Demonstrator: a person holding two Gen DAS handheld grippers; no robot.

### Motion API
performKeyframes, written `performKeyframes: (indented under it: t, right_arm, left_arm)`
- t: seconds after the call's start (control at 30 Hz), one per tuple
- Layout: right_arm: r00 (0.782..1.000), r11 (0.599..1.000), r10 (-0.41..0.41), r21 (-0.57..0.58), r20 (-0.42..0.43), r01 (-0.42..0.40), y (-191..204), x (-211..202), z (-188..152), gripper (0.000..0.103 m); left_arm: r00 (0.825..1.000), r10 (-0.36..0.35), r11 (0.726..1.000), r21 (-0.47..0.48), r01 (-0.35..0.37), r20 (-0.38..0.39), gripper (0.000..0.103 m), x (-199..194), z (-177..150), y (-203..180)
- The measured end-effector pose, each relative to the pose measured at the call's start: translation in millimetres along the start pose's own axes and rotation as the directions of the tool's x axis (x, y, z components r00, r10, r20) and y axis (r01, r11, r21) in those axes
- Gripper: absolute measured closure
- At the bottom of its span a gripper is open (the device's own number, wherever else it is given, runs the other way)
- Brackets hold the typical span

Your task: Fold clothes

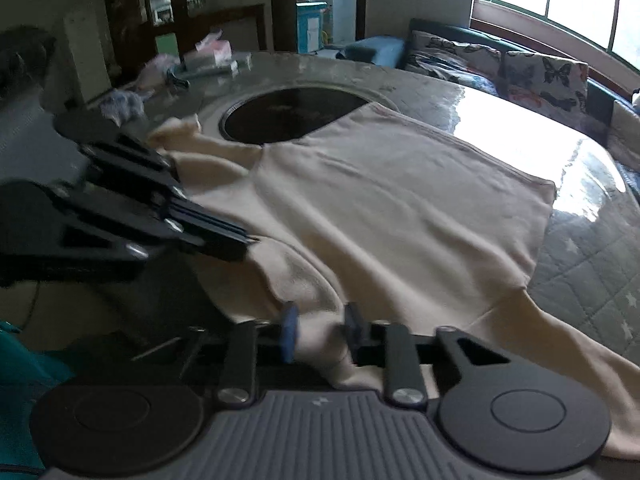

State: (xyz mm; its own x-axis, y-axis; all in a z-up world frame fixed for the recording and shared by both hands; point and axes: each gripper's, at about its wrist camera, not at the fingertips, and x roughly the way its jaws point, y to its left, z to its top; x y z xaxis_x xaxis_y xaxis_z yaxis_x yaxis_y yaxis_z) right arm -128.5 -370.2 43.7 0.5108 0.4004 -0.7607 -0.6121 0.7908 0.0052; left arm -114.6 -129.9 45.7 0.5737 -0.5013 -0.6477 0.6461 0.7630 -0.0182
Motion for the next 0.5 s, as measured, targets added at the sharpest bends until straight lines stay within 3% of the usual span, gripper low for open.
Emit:
performKeyframes:
  t: [0.1,0.3,0.5]
  right_arm:
    - [1.0,1.0,-0.001,0.008,0.006,0.0,-1.9,-2.6,0.5,0.098]
    - [0.999,1.0,0.026,0.007,0.018,-0.027,-8.1,-12.1,2.3,0.098]
    - [0.999,0.999,0.039,0.011,0.037,-0.039,-15.4,-17.0,7.7,0.093]
  left_arm:
    - [1.0,-0.02,1.0,0.002,0.02,-0.014,0.103,-0.3,-4.2,-1.3]
    - [0.997,-0.058,0.998,0.003,0.058,-0.045,0.103,1.0,-9.5,-1.6]
    - [0.999,-0.034,0.999,-0.022,0.035,0.029,0.1,-2.4,13.9,9.1]
